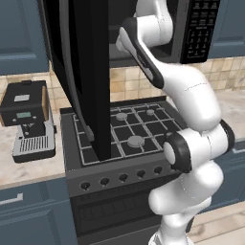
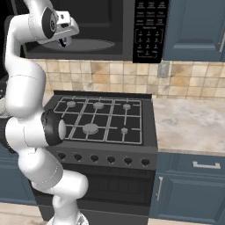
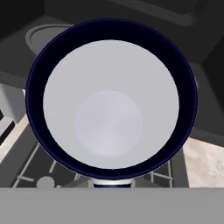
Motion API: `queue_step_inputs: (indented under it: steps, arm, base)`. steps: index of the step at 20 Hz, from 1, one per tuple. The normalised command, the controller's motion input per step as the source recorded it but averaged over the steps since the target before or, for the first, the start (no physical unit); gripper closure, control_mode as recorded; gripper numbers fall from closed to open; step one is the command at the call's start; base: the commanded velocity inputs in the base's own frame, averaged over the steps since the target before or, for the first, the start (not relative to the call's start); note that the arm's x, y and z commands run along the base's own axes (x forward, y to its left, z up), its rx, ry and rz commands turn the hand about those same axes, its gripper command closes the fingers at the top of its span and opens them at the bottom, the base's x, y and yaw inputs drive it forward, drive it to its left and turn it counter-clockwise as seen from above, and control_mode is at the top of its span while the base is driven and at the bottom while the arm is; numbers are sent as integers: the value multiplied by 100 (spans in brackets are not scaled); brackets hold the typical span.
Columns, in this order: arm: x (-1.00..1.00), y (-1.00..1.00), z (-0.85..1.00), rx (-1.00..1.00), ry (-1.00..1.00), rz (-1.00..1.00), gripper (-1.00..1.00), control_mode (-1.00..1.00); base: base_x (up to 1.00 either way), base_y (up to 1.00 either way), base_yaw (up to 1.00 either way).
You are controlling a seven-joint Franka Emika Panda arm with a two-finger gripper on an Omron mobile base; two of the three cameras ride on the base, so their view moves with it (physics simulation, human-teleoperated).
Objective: Pick the mug from the counter and place it inside the microwave. Then close the microwave.
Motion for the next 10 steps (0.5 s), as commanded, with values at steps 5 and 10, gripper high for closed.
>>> queue_step_inputs:
  steps: [5,10]
  arm:
    - [34,1,-15,0,0,0,100,-100]
    - [25,6,-18,1,0,0,100,-100]
  base:
    - [0,0,0]
    - [0,0,0]
